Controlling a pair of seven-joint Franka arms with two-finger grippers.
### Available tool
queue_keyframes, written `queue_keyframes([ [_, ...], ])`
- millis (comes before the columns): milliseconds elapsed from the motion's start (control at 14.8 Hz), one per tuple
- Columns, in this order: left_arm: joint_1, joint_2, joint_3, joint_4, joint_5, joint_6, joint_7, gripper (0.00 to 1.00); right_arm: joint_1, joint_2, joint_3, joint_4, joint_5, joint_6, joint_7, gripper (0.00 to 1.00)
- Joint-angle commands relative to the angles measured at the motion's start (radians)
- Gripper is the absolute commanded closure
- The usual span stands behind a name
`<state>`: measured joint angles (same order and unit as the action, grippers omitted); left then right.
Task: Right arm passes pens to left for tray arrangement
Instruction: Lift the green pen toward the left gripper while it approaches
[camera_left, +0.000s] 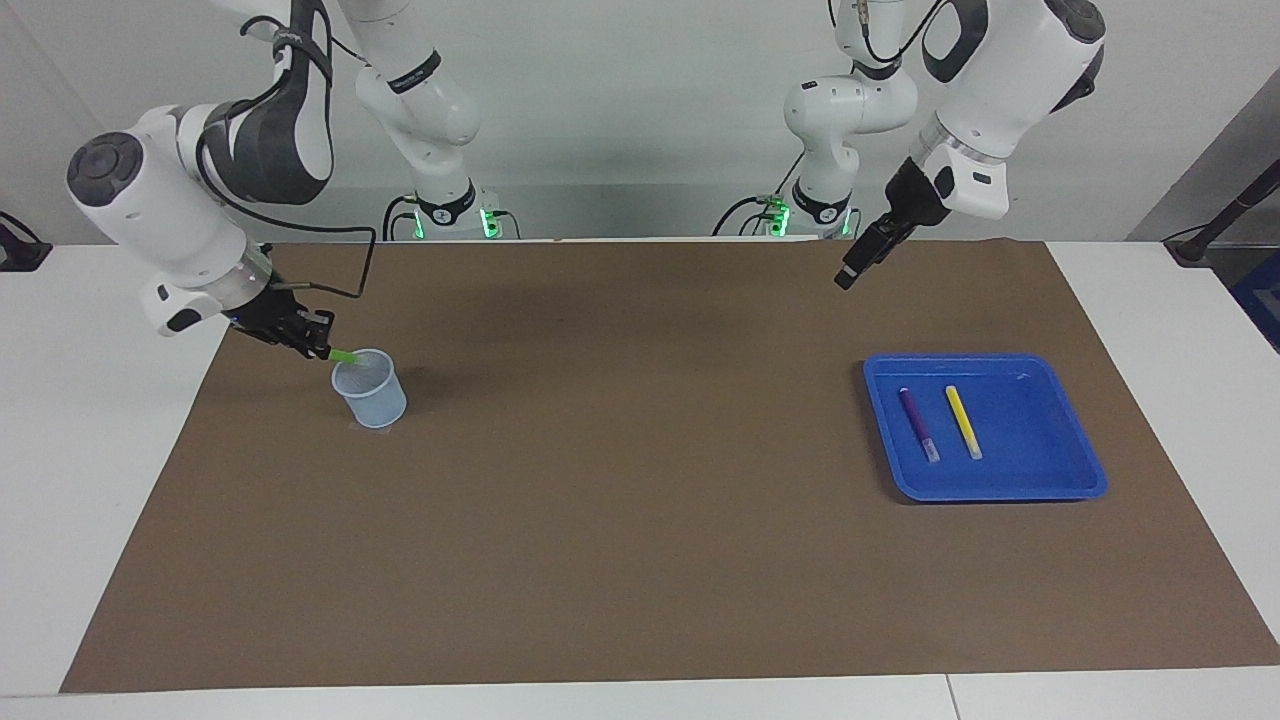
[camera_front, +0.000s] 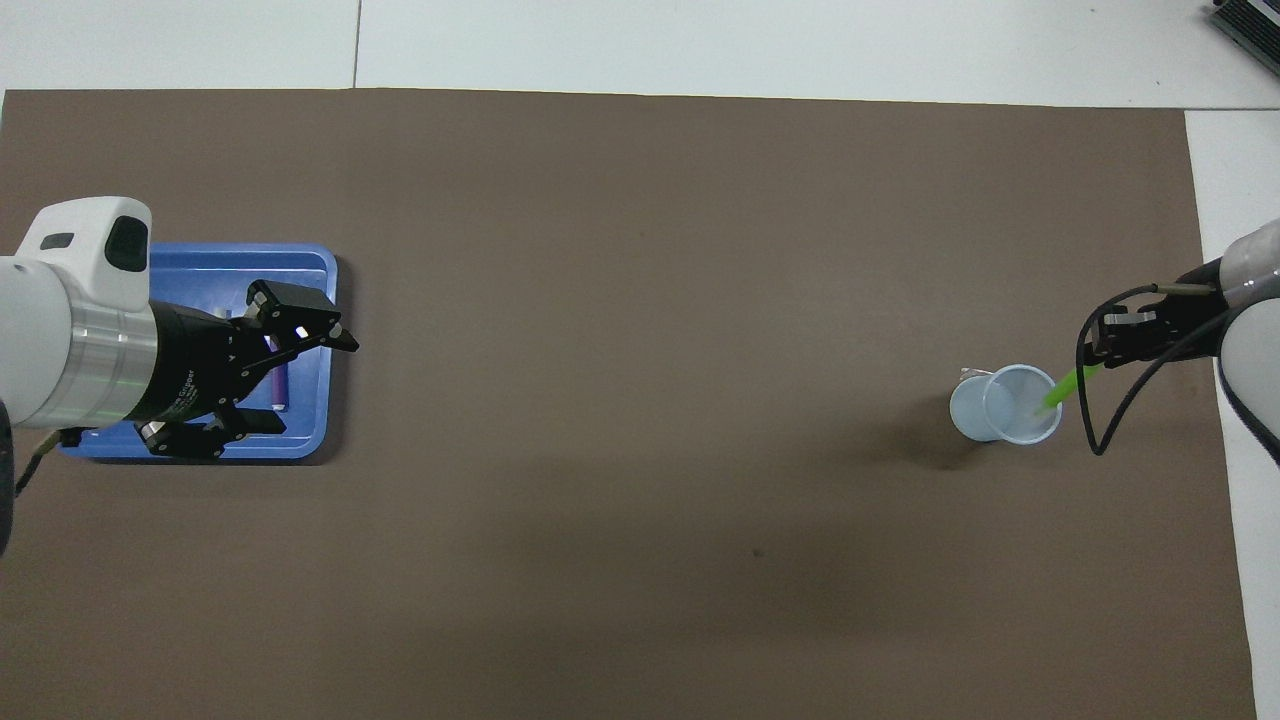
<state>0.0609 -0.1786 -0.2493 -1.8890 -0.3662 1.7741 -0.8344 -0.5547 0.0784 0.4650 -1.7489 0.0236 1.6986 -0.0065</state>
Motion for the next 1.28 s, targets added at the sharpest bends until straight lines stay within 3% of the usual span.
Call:
queue_keyframes([
  [0,-0.004,-0.018,0.01,-0.001,-0.03,-0.007,-0.051,0.0,-0.007,-0.012,0.036,0.095,0.068,-0.115,-0.039,1.0],
  [202,-0.003,-0.016,0.012,0.002,-0.042,-0.001,-0.086,0.0,-0.014,-0.042,0.03,0.094,0.306,-0.149,-0.009,1.0],
  [404,-0.003,-0.016,0.012,0.001,-0.063,0.01,-0.221,0.0,-0.002,-0.043,0.041,0.092,0.471,-0.123,0.153,1.0],
  [673,-0.009,-0.015,0.002,0.001,-0.066,0.065,-0.53,0.0,0.071,-0.043,0.043,0.077,0.645,0.056,0.322,1.0],
  [808,-0.035,-0.009,-0.005,0.005,-0.066,0.096,-0.655,0.0,0.145,-0.051,0.043,0.045,0.708,0.212,0.417,1.0],
  [1077,-0.12,0.004,-0.007,0.022,-0.063,0.18,-0.799,0.0,0.355,-0.051,0.043,-0.03,0.723,0.634,0.678,1.0],
  [1212,-0.154,0.005,-0.011,0.022,-0.054,0.238,-0.868,0.0,0.438,-0.052,0.043,-0.061,0.725,0.784,0.756,1.0],
])
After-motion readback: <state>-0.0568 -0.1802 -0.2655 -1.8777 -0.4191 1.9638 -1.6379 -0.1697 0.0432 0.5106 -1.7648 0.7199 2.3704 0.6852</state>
